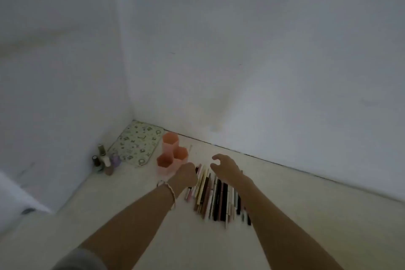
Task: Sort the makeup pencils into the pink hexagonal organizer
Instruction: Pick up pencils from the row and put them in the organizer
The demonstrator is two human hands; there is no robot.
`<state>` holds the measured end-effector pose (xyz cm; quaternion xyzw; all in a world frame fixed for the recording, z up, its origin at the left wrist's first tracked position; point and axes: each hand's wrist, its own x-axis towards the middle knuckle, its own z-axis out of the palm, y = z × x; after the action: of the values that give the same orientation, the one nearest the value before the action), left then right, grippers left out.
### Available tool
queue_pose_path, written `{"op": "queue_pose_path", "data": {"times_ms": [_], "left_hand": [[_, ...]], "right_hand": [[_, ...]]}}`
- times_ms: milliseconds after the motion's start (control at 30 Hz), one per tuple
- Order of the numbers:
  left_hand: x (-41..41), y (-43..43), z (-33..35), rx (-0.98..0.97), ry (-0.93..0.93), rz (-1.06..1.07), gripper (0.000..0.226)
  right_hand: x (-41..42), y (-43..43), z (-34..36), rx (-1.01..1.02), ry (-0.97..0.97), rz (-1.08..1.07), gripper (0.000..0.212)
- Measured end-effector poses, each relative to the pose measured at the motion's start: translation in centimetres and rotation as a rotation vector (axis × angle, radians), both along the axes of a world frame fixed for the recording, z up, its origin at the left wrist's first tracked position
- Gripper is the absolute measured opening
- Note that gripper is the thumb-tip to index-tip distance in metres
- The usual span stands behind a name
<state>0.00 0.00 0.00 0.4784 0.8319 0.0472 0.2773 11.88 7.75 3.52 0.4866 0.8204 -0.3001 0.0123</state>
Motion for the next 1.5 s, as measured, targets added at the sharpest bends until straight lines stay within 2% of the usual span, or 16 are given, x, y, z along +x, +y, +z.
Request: {"op": "queue_pose_path", "data": {"times_ms": [100, 200, 300, 400, 533, 633, 800, 933, 1000, 1133, 1200, 1300, 1400, 1500], "left_hand": [[0.4, 0.6, -2.4, -0.027, -0.033, 0.043, 0.029], [1.2, 1.1, -4.9, -0.004, -0.013, 0.104, 0.018], [1.8, 1.4, -6.8, 0.058, 0.076, 0.138, 0.041], [1.8, 1.9, -8.1, 0.068, 0.172, 0.134, 0.047], [1.5, 2.7, -8.0, 0.060, 0.161, 0.181, 0.036], [1.3, 3.2, -6.4, 0.104, 0.065, 0.184, 0.030], [-1.9, 3.9, -0.1, 0.553, -0.218, 0.324, 0.034], [-6.4, 3.9, 3.9, 0.840, -0.315, 0.463, 0.065], [-8.1, 3.4, 4.7, 0.930, -0.347, 0.458, 0.077], [-10.6, 2.8, 4.9, 1.006, -0.269, 0.462, 0.072], [-11.7, 2.6, 4.6, 1.052, -0.236, 0.484, 0.070], [-13.1, 2.3, 3.9, 1.097, -0.138, 0.546, 0.065], [-13.5, 2.2, 2.3, 1.021, -0.063, 0.582, 0.060], [-13.2, 2.1, 0.3, 0.889, 0.016, 0.472, 0.049]], "right_hand": [[-0.6, 1.9, -1.9, 0.011, 0.091, -0.019, 0.035], [-1.2, 3.3, -3.9, 0.000, 0.162, -0.010, 0.031], [-1.9, 4.2, -5.2, 0.001, 0.221, 0.009, 0.030], [-2.8, 4.8, -6.0, 0.008, 0.295, 0.016, 0.030], [-3.6, 5.4, -7.4, -0.011, 0.355, -0.018, 0.031], [-4.1, 6.1, -8.2, -0.011, 0.355, -0.078, 0.031], [-5.6, 7.4, -9.0, 0.021, 0.117, -0.057, 0.024], [-7.5, 6.7, -10.0, 0.089, -0.209, 0.045, 0.027], [-7.9, 6.4, -11.3, 0.137, -0.298, 0.053, 0.036], [-8.8, 6.0, -12.5, 0.167, -0.305, 0.046, 0.033], [-9.4, 6.4, -11.4, 0.046, -0.177, -0.049, 0.031], [-9.7, 7.9, -8.1, -0.150, 0.166, -0.199, 0.020], [-9.6, 9.2, -4.0, -0.065, 0.404, -0.212, 0.009], [-9.6, 9.3, -0.6, 0.051, 0.613, -0.237, 0.010]]}}
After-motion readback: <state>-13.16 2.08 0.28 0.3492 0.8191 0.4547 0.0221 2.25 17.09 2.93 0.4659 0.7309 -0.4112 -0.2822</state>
